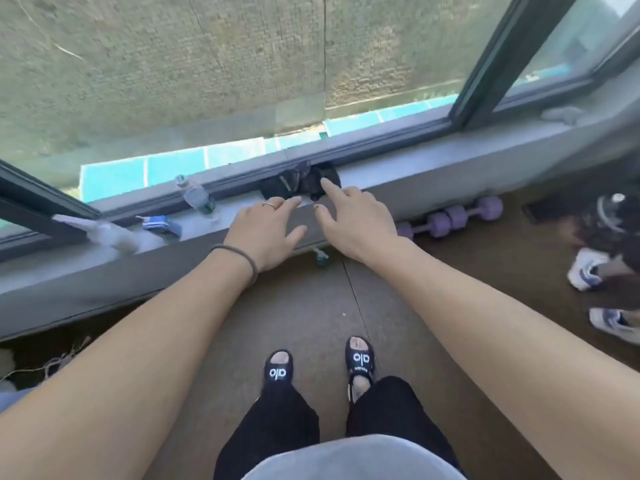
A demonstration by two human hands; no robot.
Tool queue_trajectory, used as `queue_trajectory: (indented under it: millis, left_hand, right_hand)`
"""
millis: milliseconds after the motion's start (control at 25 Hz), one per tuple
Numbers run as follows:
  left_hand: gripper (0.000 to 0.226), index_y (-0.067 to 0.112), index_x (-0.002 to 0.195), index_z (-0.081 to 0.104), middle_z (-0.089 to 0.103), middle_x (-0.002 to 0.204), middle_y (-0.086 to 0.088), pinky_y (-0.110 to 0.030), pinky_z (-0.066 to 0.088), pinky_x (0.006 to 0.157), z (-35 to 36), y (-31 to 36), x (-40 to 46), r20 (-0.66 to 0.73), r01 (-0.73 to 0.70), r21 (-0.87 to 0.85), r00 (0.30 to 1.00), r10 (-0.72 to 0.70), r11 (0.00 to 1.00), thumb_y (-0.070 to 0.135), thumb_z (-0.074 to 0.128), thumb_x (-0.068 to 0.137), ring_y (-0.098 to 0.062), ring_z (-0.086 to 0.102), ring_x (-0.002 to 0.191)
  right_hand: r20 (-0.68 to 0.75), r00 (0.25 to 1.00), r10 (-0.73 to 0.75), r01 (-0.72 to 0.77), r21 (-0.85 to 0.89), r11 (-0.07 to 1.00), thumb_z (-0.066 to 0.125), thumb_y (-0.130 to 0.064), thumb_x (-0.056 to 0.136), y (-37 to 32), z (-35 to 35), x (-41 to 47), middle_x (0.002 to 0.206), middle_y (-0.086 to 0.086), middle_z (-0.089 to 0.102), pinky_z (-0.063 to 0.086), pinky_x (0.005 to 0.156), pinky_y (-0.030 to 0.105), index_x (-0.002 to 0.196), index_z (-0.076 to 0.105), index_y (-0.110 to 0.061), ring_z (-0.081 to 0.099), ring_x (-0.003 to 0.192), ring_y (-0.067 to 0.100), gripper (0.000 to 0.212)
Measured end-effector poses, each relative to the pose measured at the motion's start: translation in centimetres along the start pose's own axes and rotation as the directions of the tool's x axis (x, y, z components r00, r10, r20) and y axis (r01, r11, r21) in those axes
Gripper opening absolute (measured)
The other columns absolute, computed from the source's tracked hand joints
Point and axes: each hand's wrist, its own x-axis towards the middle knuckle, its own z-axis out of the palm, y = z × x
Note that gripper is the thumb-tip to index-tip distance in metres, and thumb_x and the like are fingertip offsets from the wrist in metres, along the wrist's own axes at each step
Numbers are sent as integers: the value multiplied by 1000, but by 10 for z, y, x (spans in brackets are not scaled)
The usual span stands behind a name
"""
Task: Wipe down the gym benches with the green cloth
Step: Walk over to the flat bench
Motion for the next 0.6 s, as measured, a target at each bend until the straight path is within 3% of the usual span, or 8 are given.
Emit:
queue_trajectory:
  millis: [280, 600]
  left_hand:
    - [61, 31, 161, 27, 38, 163, -2, -43, 37, 114, 23, 4, 1, 155, -222, 78, 966, 208, 972, 52, 40, 105, -29, 43, 144]
    - [59, 29, 158, 33, 46, 155, -5, -42, 36, 111, 76, 53, -51, 355, -563, 157, 799, 486, 811, 51, 43, 104, -30, 47, 140]
  right_hand:
    - [-4, 932, 363, -362, 35, 931, 31, -50, 106, 12, 60, -40, 150, 15, 47, 38, 104, 48, 162, 24, -32, 45, 135, 39, 59]
    - [10, 701, 713, -689, 265, 674, 33, -47, 107, 26, 124, -149, 149, 16, 49, 38, 104, 47, 159, 31, -29, 46, 136, 38, 54]
